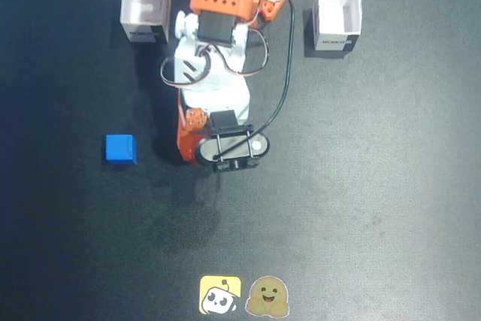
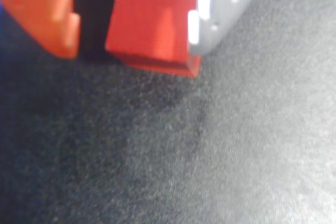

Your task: Put the red cube in the right box and the blue cube in the left box.

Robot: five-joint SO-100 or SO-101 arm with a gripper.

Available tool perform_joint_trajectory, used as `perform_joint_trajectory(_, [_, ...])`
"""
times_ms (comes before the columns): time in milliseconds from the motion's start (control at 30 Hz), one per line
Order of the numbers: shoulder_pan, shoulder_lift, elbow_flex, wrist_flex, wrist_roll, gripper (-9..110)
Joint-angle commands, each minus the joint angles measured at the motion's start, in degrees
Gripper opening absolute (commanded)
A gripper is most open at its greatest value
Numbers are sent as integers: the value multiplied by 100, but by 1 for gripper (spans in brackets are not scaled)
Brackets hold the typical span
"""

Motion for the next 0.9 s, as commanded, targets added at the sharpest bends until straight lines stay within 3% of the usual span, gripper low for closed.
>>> perform_joint_trajectory(0, [35, -26, -53, -272, -62, 18])
perform_joint_trajectory(867, [211, -1081, 149, -905, -281, 19])
